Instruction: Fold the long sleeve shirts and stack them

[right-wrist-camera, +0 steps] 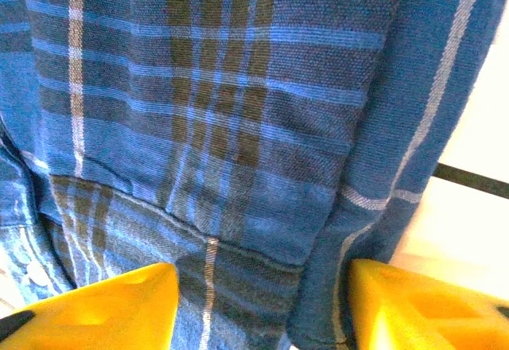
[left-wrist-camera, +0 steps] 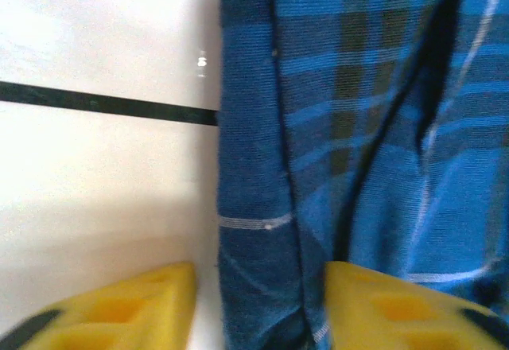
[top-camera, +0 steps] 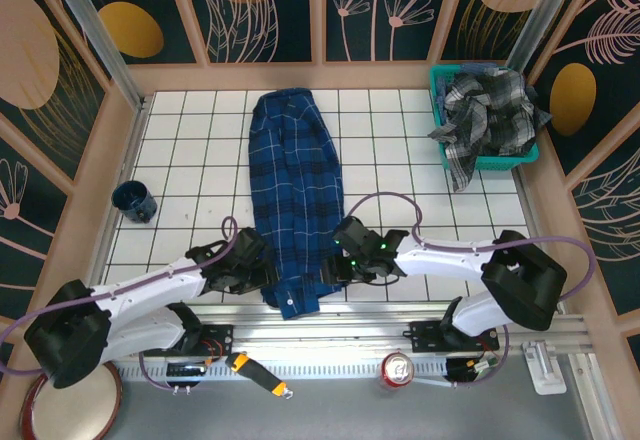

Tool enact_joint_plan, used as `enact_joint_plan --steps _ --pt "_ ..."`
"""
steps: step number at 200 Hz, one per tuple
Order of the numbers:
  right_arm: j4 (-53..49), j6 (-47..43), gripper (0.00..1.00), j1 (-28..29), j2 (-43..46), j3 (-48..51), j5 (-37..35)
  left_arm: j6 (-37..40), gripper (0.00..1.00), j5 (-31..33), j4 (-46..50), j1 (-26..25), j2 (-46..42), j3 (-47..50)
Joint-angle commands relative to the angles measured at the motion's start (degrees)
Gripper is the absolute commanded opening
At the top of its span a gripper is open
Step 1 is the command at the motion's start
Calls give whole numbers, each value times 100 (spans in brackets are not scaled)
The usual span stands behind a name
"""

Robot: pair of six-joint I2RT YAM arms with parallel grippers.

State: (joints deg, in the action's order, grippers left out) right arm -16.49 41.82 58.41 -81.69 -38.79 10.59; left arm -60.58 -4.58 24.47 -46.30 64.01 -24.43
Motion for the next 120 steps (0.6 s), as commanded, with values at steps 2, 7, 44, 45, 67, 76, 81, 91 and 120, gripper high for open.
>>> enact_joint_plan --steps 2,7,44,45,67,76,81,91,120 --pt "-155 68 43 50 -83 -237 79 -21 22 -301 -373 -122 362 -102" --pt "-178 80 38 47 -76 -259 83 1 18 -319 -381 -122 348 -173" --pt "-558 -21 1 14 192 -688 -198 160 0 -110 -109 -89 -29 -861" --pt "-566 -23 0 9 195 -699 -206 164 0 -107 -100 -80 -24 -883" --pt "-609 -151 0 -147 250 -1000 -209 414 0 196 343 72 102 -1436" --pt "-714 -205 0 -198 281 -1145 -339 493 0 352 493 146 80 -1609" --pt "-766 -245 0 -251 312 -1213 -386 527 0 414 532 211 28 -1690" --pt "-779 -290 0 -401 395 -1330 -457 591 0 458 533 428 -79 -1770" --pt "-331 -538 0 -971 408 -1710 -468 882 0 456 218 1131 67 -2065"
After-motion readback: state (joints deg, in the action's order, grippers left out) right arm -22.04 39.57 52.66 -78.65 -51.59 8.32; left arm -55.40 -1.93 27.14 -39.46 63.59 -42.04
